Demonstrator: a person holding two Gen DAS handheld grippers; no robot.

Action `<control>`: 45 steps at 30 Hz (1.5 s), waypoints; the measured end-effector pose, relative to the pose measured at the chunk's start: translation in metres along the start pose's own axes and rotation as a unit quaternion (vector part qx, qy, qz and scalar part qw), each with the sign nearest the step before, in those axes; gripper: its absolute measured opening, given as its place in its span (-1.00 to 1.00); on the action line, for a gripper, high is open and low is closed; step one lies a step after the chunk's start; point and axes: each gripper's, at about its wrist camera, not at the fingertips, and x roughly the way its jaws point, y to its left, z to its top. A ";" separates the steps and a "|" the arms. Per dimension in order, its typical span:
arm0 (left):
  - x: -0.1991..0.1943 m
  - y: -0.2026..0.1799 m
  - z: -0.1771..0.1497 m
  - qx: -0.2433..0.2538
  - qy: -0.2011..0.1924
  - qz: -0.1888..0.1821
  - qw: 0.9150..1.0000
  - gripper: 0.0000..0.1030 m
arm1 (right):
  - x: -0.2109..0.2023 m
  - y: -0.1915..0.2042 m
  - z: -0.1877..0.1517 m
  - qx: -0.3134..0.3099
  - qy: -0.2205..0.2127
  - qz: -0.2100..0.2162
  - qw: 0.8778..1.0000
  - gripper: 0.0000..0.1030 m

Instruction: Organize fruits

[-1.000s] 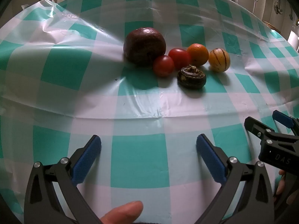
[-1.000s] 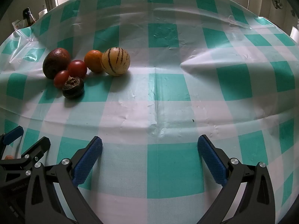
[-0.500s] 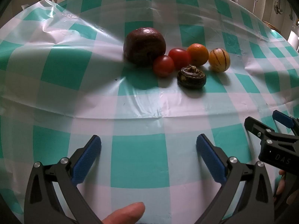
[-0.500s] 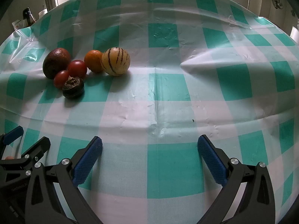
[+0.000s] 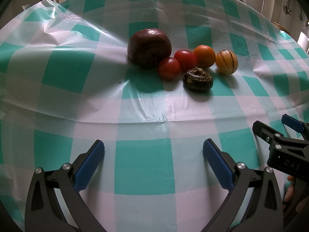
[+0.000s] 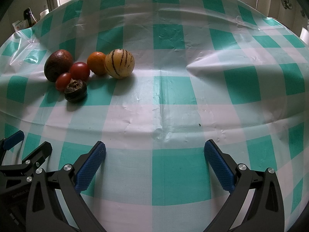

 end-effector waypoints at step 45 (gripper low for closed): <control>-0.003 0.003 -0.003 0.012 0.001 -0.010 1.000 0.97 | 0.002 0.001 0.003 -0.002 0.000 0.000 1.000 0.92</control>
